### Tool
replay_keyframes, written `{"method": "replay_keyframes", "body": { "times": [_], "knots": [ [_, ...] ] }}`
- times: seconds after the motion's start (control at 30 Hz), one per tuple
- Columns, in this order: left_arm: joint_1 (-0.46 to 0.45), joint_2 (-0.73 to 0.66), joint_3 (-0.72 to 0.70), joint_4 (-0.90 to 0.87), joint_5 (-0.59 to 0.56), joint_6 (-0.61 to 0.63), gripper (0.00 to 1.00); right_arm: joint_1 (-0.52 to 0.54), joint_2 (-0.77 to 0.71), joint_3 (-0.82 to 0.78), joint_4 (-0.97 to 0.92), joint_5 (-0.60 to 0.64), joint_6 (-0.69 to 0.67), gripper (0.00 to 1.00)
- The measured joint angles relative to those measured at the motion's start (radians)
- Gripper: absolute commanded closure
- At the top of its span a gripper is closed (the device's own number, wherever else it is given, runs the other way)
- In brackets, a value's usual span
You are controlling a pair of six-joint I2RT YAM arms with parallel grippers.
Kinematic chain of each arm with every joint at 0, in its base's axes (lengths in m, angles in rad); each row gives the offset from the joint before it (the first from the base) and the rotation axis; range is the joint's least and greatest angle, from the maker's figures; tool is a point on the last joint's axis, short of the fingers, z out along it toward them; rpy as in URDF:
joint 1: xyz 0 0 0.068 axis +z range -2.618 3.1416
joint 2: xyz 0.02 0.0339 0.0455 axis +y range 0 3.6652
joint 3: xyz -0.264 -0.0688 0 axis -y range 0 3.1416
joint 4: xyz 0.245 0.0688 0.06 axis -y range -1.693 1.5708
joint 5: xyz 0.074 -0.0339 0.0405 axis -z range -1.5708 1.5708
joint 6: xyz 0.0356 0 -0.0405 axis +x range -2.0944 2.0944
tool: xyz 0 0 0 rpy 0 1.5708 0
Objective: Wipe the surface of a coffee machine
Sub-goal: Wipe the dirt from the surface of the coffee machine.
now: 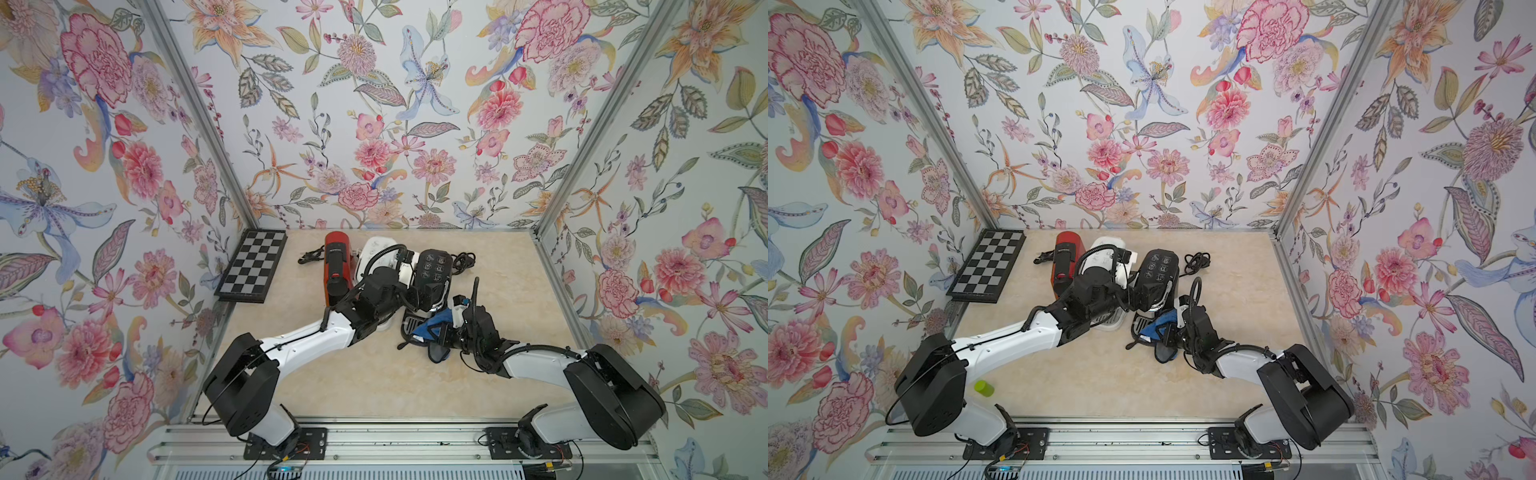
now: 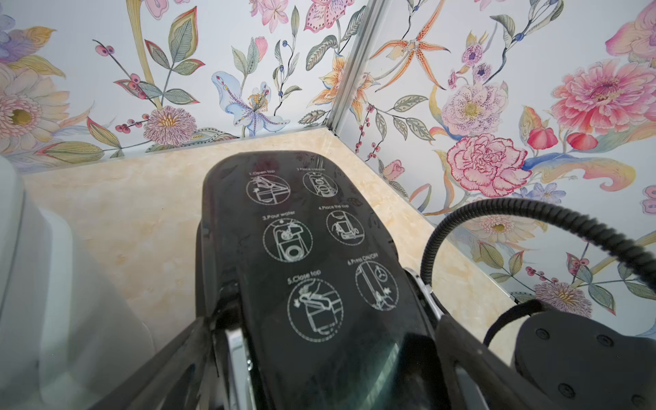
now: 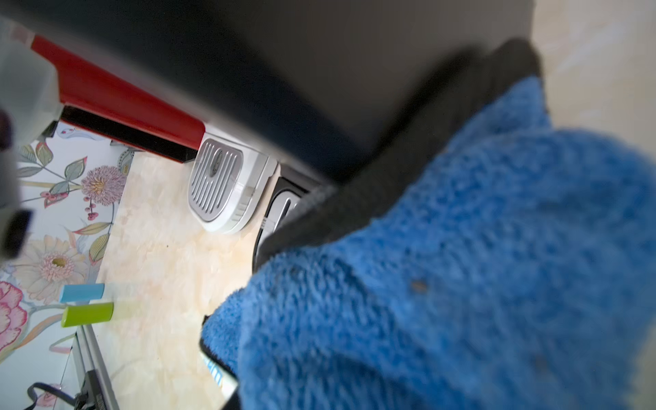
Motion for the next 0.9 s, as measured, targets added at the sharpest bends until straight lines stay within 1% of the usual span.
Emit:
{"method": "replay_keyframes", "body": {
  "times": [0.13,0.3,0.5,0.6,0.77,0.9],
  "knots": [
    [-0.004,0.014,0.009,0.01,0.0,-0.004,0.01,-0.04,0.06,0.0,0.087,-0.007,0.018,0.69],
    [-0.004,0.031,0.015,0.029,-0.001,-0.016,0.01,-0.09,0.063,-0.002,0.104,-0.01,0.013,0.69],
    [-0.005,0.044,0.023,0.04,-0.004,-0.018,0.01,-0.223,0.047,-0.015,0.092,0.002,-0.013,0.69],
    [-0.005,0.058,0.036,0.043,-0.004,-0.018,0.01,-0.268,0.038,-0.015,0.097,0.019,-0.018,0.69],
    [-0.005,0.07,0.049,0.043,-0.005,-0.018,0.01,-0.261,0.011,-0.015,0.09,0.018,-0.021,0.68],
    [-0.005,0.072,0.051,0.043,-0.005,-0.018,0.01,-0.201,-0.076,-0.015,0.037,0.024,-0.025,0.67]
  ]
}}
